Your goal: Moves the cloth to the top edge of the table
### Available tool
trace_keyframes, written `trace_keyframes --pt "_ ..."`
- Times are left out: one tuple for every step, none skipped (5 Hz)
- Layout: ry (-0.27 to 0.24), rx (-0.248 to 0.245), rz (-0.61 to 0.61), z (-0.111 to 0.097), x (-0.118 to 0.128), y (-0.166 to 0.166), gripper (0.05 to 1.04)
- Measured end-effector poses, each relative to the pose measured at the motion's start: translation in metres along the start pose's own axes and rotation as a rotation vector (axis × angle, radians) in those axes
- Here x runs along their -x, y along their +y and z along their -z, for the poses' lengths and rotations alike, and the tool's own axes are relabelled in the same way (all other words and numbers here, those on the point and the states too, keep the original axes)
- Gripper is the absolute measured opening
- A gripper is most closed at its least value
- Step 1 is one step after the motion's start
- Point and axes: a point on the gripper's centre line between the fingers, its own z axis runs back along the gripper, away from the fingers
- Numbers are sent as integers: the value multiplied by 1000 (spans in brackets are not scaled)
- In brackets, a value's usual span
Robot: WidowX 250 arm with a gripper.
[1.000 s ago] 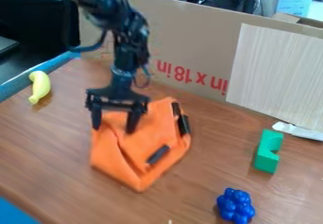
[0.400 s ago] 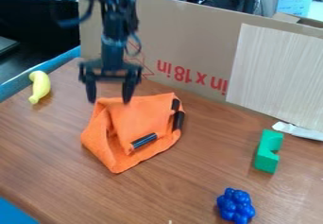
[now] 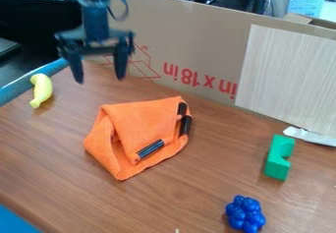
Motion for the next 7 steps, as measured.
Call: trace_keyframes --pt "-99 -33 71 -31 6 15 1001" --pt "-108 -31 75 -34 7 14 1001" --pt "-106 -33 76 -33 7 14 1001" --pt "-107 -33 76 -33 7 14 1001" --pt "-106 -33 76 -33 7 14 1001" --pt "-107 -33 76 -33 7 14 1001" --pt "-107 -33 76 -33 7 14 1001"
